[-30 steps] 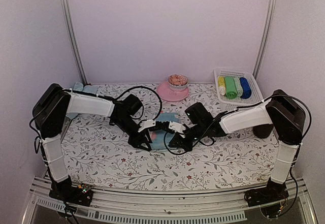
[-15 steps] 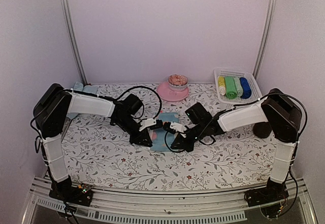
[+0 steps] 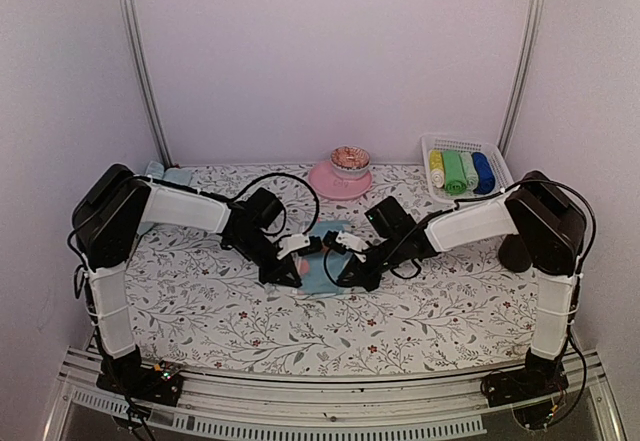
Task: Roll the towels
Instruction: Roll the towel at the center of the board.
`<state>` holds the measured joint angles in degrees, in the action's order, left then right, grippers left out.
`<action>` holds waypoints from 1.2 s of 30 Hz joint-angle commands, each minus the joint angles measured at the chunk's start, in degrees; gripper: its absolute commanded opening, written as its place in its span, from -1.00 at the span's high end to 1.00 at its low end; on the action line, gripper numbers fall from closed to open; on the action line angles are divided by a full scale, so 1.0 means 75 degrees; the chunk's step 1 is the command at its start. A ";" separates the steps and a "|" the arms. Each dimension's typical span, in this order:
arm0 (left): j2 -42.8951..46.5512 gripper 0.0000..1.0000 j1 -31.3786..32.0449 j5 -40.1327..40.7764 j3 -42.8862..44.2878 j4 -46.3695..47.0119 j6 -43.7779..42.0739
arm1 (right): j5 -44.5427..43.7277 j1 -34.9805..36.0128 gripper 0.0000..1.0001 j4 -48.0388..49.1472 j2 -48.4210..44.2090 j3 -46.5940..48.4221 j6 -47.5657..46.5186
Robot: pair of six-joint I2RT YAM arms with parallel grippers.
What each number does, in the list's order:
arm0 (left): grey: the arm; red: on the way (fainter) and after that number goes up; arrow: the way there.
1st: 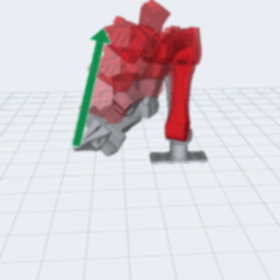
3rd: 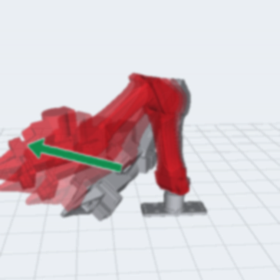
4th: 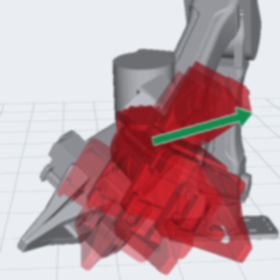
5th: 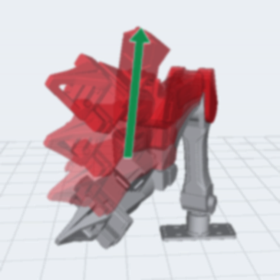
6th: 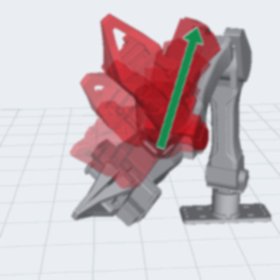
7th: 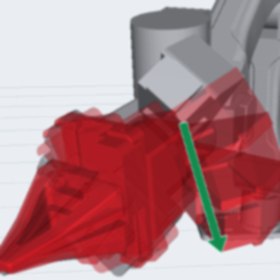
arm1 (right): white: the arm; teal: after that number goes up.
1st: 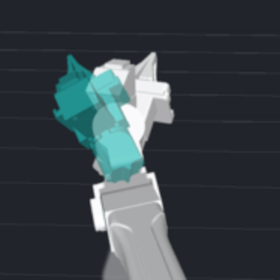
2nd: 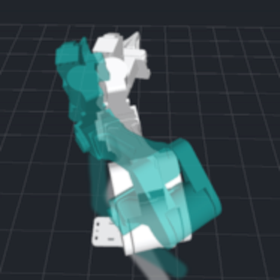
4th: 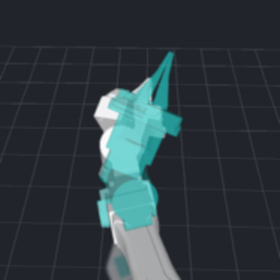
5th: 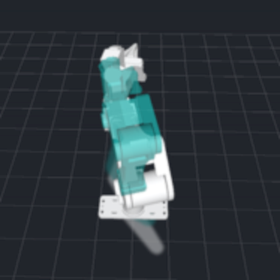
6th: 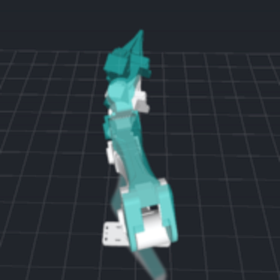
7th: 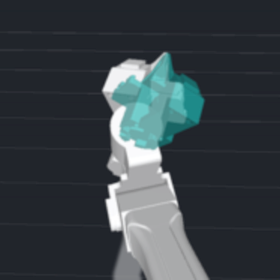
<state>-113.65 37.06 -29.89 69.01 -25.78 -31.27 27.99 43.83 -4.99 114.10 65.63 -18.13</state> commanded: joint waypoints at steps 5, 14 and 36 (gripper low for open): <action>0.0012 0.71 -0.0191 0.0672 -0.0132 0.0320 0.0161 | -0.0231 -0.0185 0.95 -0.0316 0.0338 0.0227 0.0150; 0.1326 -0.34 -0.0283 0.1234 -0.0984 0.1215 -0.0168 | -0.0044 -0.0230 0.95 -0.0618 0.0642 0.0426 0.0121; 0.2554 -0.28 0.1761 0.4367 -0.4368 0.6302 -0.3253 | 0.0199 -0.0307 0.95 -0.0933 0.0905 0.0724 0.0181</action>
<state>-92.90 48.18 -1.85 38.20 13.39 -50.98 30.83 41.98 -9.06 118.50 70.87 -16.69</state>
